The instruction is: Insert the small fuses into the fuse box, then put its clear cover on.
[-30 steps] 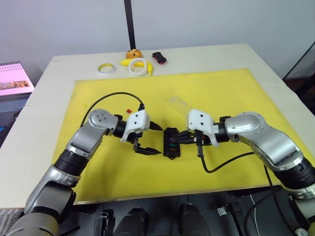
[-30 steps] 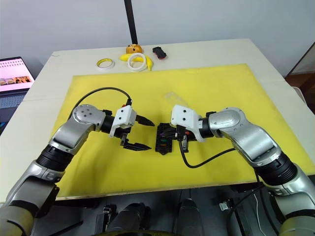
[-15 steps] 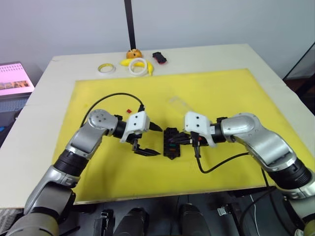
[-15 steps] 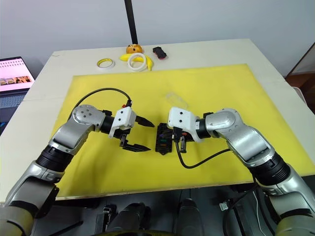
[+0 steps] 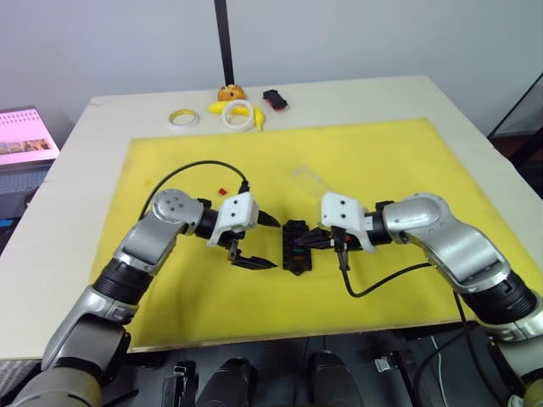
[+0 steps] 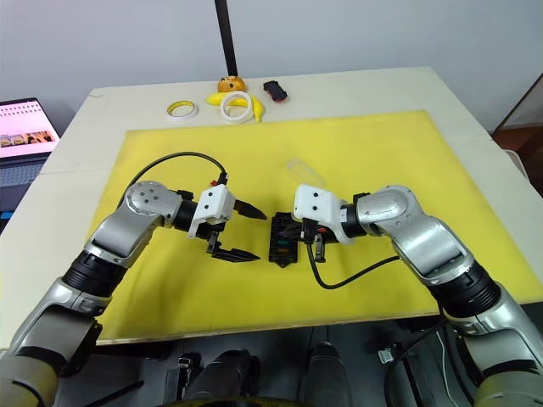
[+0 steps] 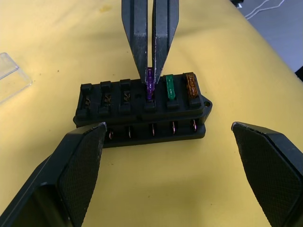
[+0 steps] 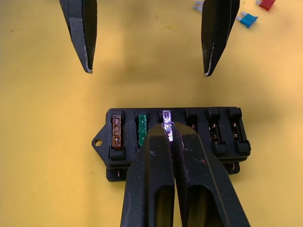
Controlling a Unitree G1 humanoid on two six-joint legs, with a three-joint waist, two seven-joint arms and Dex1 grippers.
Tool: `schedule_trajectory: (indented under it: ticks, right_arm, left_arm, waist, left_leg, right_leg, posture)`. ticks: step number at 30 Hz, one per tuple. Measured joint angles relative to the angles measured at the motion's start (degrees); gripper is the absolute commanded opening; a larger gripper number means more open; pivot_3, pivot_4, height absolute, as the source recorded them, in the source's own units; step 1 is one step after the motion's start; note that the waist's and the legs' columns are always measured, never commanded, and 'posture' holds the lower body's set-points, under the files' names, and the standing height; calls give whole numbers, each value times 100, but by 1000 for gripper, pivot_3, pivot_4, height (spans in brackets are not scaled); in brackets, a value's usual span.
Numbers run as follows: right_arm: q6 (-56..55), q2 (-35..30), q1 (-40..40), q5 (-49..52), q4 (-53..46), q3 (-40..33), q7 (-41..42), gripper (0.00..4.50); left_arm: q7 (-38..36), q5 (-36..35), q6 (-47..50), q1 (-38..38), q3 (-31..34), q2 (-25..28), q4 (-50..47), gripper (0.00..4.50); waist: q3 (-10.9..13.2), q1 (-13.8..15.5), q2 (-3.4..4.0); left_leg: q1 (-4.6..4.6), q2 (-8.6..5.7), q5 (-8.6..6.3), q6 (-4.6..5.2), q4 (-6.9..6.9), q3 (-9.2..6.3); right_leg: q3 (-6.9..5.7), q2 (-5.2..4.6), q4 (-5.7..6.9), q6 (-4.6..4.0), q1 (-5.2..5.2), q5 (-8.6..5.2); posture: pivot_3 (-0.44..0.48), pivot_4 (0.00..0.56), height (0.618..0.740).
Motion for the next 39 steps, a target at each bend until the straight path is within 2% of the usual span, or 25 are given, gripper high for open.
schedule_trajectory:
  ticks: [39]
  right_arm:
    - [-452, 239, 23, -168, 419, -76, 285, 0]
  left_arm:
    - [-29, 111, 14, -64, 0, -52, 34, 4464]
  waist:
    - [0, -3, 0]
  left_leg:
    - [1, 0, 0, 0, 1, -1]
  right_leg:
    - [-1, 0, 1, 0, 1, 0]
  posture:
    - [0, 150, 740]
